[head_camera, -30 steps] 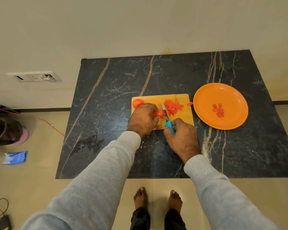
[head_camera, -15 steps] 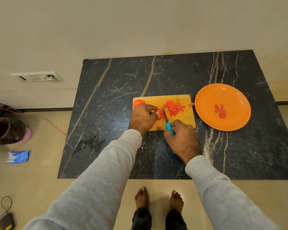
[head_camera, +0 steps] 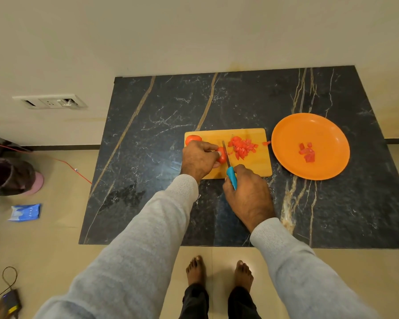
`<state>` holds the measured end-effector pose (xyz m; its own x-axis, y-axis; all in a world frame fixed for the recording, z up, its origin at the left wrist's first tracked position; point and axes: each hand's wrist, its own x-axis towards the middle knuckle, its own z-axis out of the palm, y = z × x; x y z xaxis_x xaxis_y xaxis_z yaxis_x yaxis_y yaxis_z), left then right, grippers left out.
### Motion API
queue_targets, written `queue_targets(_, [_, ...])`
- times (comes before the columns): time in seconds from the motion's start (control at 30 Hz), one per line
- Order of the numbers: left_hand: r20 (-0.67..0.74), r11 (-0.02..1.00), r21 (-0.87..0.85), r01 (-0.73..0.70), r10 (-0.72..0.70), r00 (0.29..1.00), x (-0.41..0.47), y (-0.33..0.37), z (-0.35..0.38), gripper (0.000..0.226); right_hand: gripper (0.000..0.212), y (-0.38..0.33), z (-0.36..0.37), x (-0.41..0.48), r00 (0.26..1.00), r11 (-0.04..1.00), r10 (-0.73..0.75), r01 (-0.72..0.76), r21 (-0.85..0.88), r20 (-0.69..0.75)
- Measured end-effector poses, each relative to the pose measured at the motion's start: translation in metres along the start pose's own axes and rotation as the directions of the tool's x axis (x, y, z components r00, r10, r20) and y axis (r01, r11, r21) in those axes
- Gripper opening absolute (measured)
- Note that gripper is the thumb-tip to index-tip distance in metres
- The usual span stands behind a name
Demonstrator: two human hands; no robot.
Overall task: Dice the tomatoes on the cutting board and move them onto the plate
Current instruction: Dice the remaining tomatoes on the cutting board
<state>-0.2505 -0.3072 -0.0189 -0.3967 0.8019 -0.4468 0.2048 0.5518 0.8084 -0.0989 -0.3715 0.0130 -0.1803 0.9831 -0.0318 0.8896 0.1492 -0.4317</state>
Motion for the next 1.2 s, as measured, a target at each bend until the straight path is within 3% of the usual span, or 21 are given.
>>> queue_targets(0.4, [-0.018, 0.999, 0.039, -0.004, 0.005, 1.000, 0.005, -0.002, 0.003, 0.017, 0.035, -0.014, 0.000, 0.003, 0.997, 0.992, -0.035, 0.042, -0.121, 0.063])
queue_targets(0.63, [-0.023, 0.997, 0.063, -0.037, 0.038, 0.999, 0.002, -0.003, 0.002, 0.016, 0.028, -0.019, -0.001, 0.024, 0.997, 0.996, -0.024, 0.030, -0.083, 0.068])
queue_targets(0.97, [-0.004, 0.998, -0.063, -0.026, 0.026, 1.000, -0.004, -0.008, 0.003, 0.021, 0.028, -0.013, 0.000, 0.011, 0.991, 0.988, -0.038, 0.057, -0.143, 0.130])
queue_targets(1.2, [-0.025, 0.998, 0.018, -0.056, 0.056, 0.998, -0.003, -0.009, 0.000, 0.021, 0.029, -0.023, 0.009, 0.024, 0.985, 0.985, -0.035, 0.062, -0.162, 0.167])
